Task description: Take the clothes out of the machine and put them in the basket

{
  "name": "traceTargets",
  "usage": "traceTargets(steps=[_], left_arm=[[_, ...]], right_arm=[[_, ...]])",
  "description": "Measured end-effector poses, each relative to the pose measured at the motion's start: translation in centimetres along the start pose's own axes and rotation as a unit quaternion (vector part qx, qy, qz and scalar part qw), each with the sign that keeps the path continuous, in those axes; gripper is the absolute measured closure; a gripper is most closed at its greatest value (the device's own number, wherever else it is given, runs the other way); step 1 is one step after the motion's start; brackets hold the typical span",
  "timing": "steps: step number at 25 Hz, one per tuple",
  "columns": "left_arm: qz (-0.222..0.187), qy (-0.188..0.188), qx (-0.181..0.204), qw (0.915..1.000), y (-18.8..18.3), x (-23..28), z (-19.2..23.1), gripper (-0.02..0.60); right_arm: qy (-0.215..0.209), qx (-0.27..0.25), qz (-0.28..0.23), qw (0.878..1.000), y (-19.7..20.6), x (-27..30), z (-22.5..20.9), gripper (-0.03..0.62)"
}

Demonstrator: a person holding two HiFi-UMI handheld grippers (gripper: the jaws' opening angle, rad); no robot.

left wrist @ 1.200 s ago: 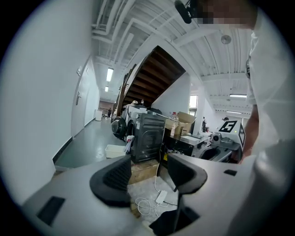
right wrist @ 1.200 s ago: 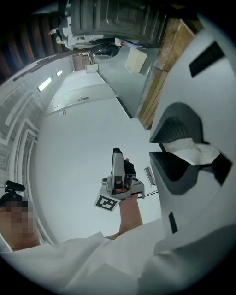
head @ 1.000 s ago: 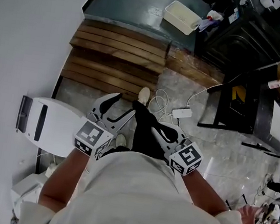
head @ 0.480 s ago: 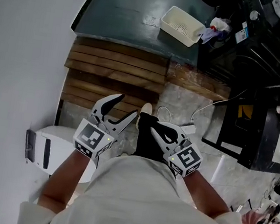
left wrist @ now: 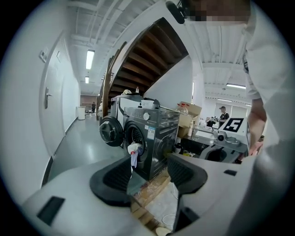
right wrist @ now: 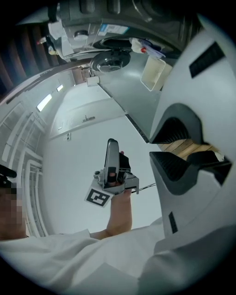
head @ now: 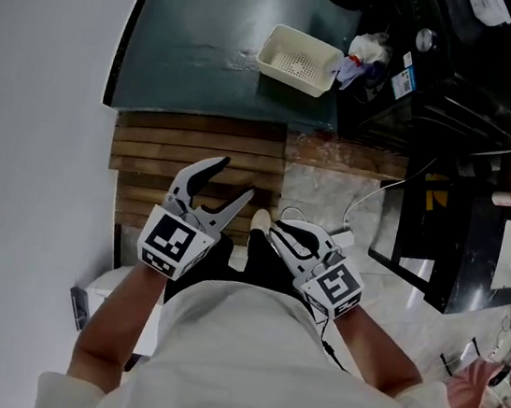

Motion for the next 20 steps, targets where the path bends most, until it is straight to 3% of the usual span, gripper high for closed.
traceTargets(steps=[10, 15, 20], left_arm=[[-0.019, 0.067, 0.026, 0.9972, -5.9, 10.8, 0.8, 0.347], [-0.013, 0.111, 0.024, 0.9934, -7.9, 18.0, 3.6, 0.345], [0.002, 0.176, 0.055, 0.9828, -8.8, 26.4, 6.1, 0.319]], right_arm=[[0.078, 0.037, -0.014, 0.996, -1.1, -3.5, -3.6, 0.546], [0.137, 0.072, -0.025, 0.988, -2.9, -3.0, -9.2, 0.546], [0.178, 0.083, -0.033, 0.980, -4.8, -0.6, -14.7, 0.546]])
Point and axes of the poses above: the fingertips, and each gripper's own axes: x forward along the fingers, z to its left, y out of its underside, the point moved 8 cm from there along -x, backward along the fingers, and after that the axes turned 14 degrees about -y, right-handed, at the moved point
